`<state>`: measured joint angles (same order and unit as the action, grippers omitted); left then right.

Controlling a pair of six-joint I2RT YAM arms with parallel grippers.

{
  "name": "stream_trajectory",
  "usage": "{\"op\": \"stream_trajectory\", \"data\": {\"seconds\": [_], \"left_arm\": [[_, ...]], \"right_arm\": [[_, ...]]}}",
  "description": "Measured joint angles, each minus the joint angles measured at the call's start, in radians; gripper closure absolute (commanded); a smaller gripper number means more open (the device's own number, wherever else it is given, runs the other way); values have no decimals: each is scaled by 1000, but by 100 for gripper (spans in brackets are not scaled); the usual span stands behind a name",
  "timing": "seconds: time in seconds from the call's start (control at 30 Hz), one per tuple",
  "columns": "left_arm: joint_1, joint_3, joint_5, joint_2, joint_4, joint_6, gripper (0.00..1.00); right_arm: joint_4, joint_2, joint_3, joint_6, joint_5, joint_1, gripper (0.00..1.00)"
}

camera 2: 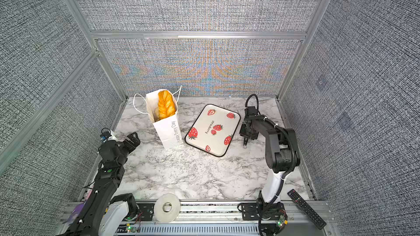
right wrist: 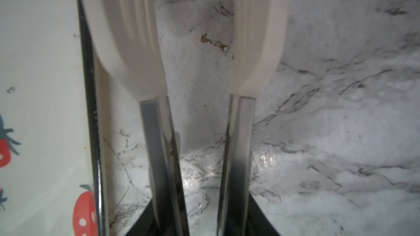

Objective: Place the fake bread into the paper bag
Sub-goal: 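Withdraw the right tongs past the tray while the left gripper releases the bag, then lower the right tongs onto the table beside the tray and release them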

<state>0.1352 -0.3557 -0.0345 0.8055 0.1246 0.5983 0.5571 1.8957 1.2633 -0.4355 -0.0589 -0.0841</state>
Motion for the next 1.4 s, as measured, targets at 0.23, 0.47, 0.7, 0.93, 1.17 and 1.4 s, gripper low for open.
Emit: {"op": "stream_trajectory", "data": {"seconds": [0.23,0.47,0.7,0.93,1.17,1.4], "left_arm": [[0,20,-8,0,32,-8,1],[0,25,-18,0,55,-19,1],[0,27,-18,0,60,-34,1],[0,29,-18,-2,61,-41,1],[-2,29,-15,-30,62,-46,1],[-13,44,9,-28,82,-54,1]], "right_arm": [[-4,62,42,11,-42,0,57],[-4,53,32,14,-63,1,40],[-4,37,27,15,-64,1,28],[-10,-1,9,14,-66,1,1],[-24,-27,-2,14,-63,2,1],[-66,-136,-68,14,-43,2,1]]}}
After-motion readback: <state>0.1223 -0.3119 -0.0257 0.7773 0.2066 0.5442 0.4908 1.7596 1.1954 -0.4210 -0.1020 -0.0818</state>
